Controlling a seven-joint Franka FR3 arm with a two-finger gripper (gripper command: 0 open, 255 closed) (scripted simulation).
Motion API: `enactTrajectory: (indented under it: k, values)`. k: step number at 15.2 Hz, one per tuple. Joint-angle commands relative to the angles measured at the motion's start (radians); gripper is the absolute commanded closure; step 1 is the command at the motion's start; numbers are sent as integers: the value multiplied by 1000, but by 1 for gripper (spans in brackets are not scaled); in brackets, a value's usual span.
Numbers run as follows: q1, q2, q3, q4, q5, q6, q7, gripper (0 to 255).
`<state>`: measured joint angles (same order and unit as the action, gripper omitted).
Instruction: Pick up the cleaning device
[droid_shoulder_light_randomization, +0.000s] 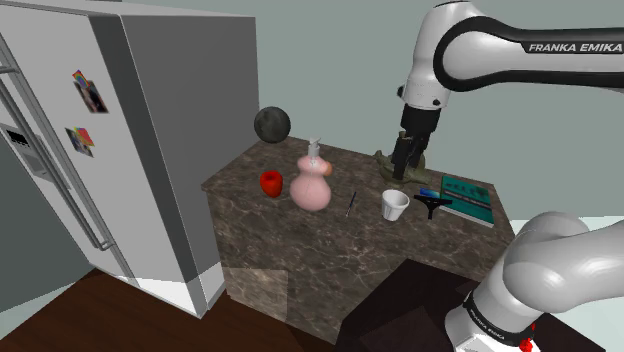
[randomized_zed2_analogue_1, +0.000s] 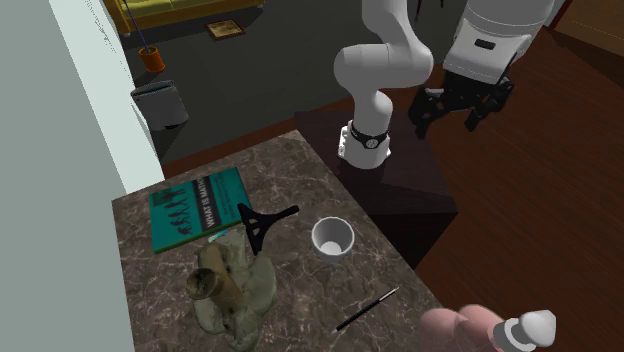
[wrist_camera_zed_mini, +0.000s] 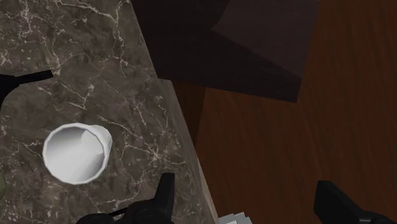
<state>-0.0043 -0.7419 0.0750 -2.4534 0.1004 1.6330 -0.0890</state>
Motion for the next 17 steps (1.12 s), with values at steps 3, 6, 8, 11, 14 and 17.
enactTrajectory:
  k: [3,6,8,11,14,17]
  values:
    - [-21,6,-27,-37,-27,42,-27,0]
    - [-55,25,-68,-85,-67,110,-67,0]
    - [-79,44,-96,-112,-94,157,-93,0]
    - [-115,83,-139,-144,-135,231,-131,0]
    - [-152,134,-183,-166,-174,308,-168,0]
    - [-188,196,-228,-177,-211,388,-203,0]
